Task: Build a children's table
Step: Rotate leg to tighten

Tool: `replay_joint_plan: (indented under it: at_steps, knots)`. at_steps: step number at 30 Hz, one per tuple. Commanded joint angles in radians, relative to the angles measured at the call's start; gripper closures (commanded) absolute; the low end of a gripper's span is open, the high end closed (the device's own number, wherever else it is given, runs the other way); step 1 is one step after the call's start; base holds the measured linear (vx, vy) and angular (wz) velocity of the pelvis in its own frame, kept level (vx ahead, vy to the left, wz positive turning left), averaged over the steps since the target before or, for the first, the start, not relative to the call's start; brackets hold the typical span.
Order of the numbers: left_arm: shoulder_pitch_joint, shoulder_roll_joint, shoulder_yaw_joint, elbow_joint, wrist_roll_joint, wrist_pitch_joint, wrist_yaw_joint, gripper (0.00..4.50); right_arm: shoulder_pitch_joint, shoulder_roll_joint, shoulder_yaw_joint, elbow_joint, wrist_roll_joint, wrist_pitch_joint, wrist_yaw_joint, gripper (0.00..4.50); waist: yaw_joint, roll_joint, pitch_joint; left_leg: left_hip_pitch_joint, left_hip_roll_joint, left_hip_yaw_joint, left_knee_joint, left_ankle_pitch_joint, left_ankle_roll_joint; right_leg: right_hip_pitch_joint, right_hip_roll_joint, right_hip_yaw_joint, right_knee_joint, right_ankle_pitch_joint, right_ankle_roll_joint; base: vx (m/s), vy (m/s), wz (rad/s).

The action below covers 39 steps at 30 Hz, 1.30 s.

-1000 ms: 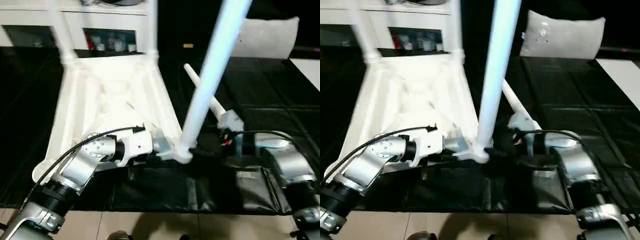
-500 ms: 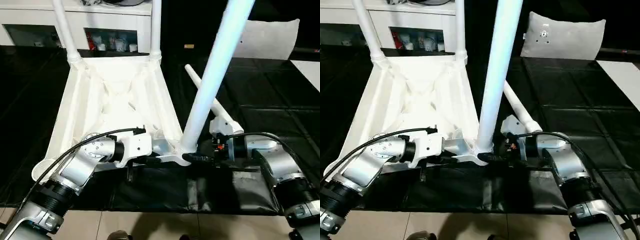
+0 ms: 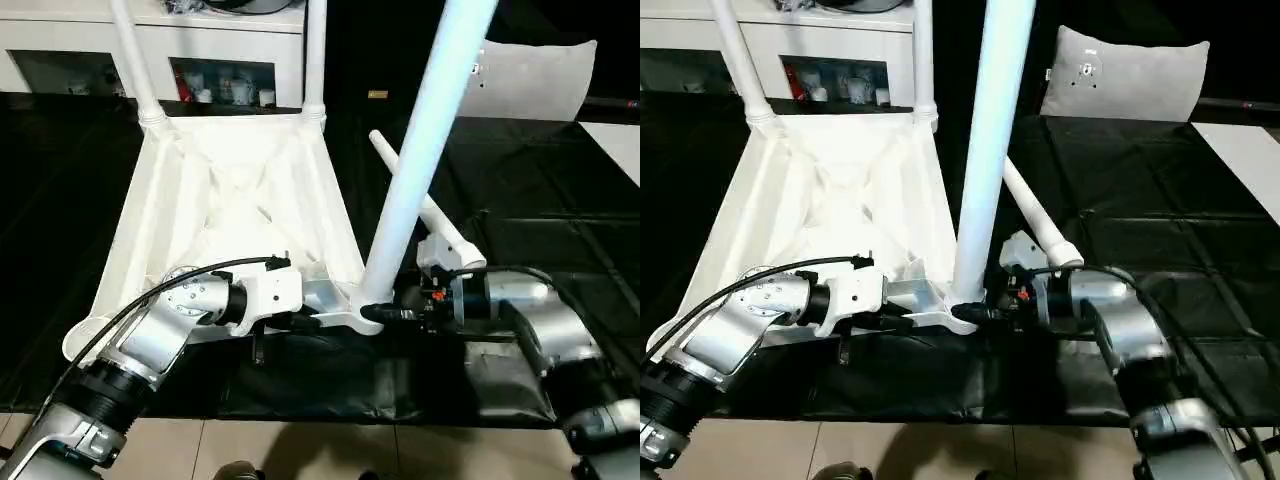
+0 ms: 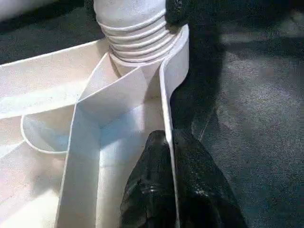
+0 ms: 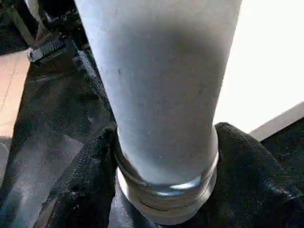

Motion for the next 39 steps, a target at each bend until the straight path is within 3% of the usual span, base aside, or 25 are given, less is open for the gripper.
replay_joint_plan:
  at_steps: [1,4,6,8,10,13,14,16,18,22,27,29,31,34,39]
  knots:
    - [0.006,-0.045,-0.026,-0.026,0.0,0.067,0.022,4.5,0.012,0.044,-0.004,-0.049,0.02,0.067,-0.086,1.78,-0.004,-0.004,-0.063,0.007,0.033,0.001,-0.064,-0.203,0.046,0.053,-0.055,0.041,-0.056,-0.272,-0.201,0.0,0.0,0.0]
    - [-0.005,-0.126,0.02,-0.029,-0.006,0.193,0.148,4.5,0.003,0.133,-0.043,-0.049,-0.006,0.161,-0.31,1.78,-0.014,-0.005,-0.052,0.009,0.027,-0.003,-0.069,-0.277,0.013,0.047,-0.055,0.038,-0.072,-0.429,-0.163,0.0,0.0,0.0]
    - [-0.016,-0.172,0.047,-0.013,-0.004,0.235,0.221,4.5,-0.01,0.178,-0.075,-0.04,-0.001,0.196,-0.408,1.78,-0.03,-0.01,-0.051,0.008,0.019,-0.011,-0.067,-0.323,-0.011,0.046,-0.06,0.029,-0.092,-0.595,-0.088,-0.029,-0.004,-0.05]
    - [-0.039,-0.229,0.069,0.016,0.015,0.284,0.318,4.5,-0.033,0.232,-0.103,-0.018,-0.032,0.224,-0.553,1.78,-0.047,-0.009,-0.047,0.006,0.016,-0.013,-0.067,-0.336,-0.011,0.04,-0.056,0.026,-0.1,-0.626,-0.068,0.0,0.0,0.0]
    - [-0.057,-0.268,0.083,0.033,0.035,0.316,0.388,4.5,-0.039,0.265,-0.113,-0.021,-0.053,0.237,-0.623,1.78,-0.057,-0.012,-0.051,0.007,0.015,-0.015,-0.063,-0.343,-0.003,0.038,-0.055,0.024,-0.103,-0.613,-0.059,0.0,0.0,0.0]
    - [-0.08,-0.322,0.11,0.048,0.054,0.358,0.476,4.5,-0.036,0.294,-0.105,-0.036,-0.079,0.226,-0.674,1.78,-0.061,-0.009,-0.049,0.01,0.016,-0.015,-0.065,-0.356,0.005,0.034,-0.052,0.02,-0.108,-0.605,-0.06,0.0,0.0,0.0]
    - [-0.086,-0.335,0.116,0.053,0.058,0.362,0.496,4.5,-0.033,0.298,-0.102,-0.036,-0.085,0.212,-0.679,1.43,-0.06,-0.008,-0.052,0.013,0.018,-0.015,-0.065,-0.359,0.006,0.034,-0.052,0.02,-0.108,-0.583,-0.067,0.0,0.0,0.0]
    - [-0.095,-0.349,0.114,0.058,0.068,0.367,0.518,4.5,-0.026,0.31,-0.106,-0.038,-0.079,0.203,-0.699,1.08,-0.059,-0.013,-0.054,0.004,0.022,-0.016,-0.071,-0.343,0.016,0.041,-0.051,0.024,-0.099,-0.504,-0.087,0.0,0.0,0.0]
    - [-0.095,-0.345,0.1,0.056,0.072,0.363,0.513,4.5,-0.02,0.316,-0.112,-0.044,-0.073,0.2,-0.704,1.06,-0.058,-0.013,-0.055,0.003,0.022,-0.014,-0.072,-0.336,0.024,0.041,-0.052,0.028,-0.093,-0.457,-0.104,0.0,0.0,0.0]
    - [-0.088,-0.323,0.085,0.047,0.077,0.347,0.489,4.5,-0.01,0.305,-0.114,-0.059,-0.073,0.184,-0.69,0.57,-0.053,-0.013,-0.056,0.003,0.022,-0.007,-0.07,-0.309,0.037,0.042,-0.055,0.033,-0.088,-0.41,-0.126,0.0,0.0,0.0]
    - [-0.065,-0.249,0.057,0.028,0.075,0.274,0.382,4.5,0.011,0.223,-0.124,-0.095,-0.057,0.127,-0.579,0.05,-0.047,-0.012,-0.058,0.0,0.022,-0.006,-0.07,-0.271,0.046,0.048,-0.056,0.033,-0.086,-0.387,-0.128,0.0,0.0,0.0]
    - [-0.061,-0.237,0.05,0.026,0.074,0.258,0.364,4.5,0.014,0.206,-0.123,-0.098,-0.057,0.122,-0.559,0.05,-0.045,-0.012,-0.059,-0.002,0.023,-0.005,-0.069,-0.252,0.052,0.05,-0.055,0.033,-0.083,-0.363,-0.133,0.0,0.0,0.0]
    - [-0.053,-0.186,0.028,0.022,0.069,0.21,0.292,4.5,0.024,0.125,-0.1,-0.104,-0.059,0.09,-0.435,0.05,-0.042,-0.011,-0.061,0.001,0.025,-0.004,-0.066,-0.239,0.058,0.051,-0.056,0.034,-0.078,-0.327,-0.149,0.0,0.0,0.0]
    - [-0.049,-0.154,0.015,0.021,0.058,0.181,0.243,4.5,0.026,0.077,-0.092,-0.105,-0.052,0.07,-0.351,0.05,-0.038,-0.009,-0.062,0.002,0.028,0.0,-0.064,-0.212,0.068,0.053,-0.054,0.036,-0.068,-0.253,-0.185,0.0,0.0,0.0]
    - [-0.03,-0.072,-0.024,0.011,0.034,0.071,0.082,4.5,0.012,-0.025,-0.073,-0.094,-0.018,0.045,-0.147,0.05,-0.027,-0.009,-0.058,0.006,0.031,0.001,-0.065,-0.229,0.075,0.051,-0.055,0.036,-0.07,-0.269,-0.197,0.0,0.0,0.0]
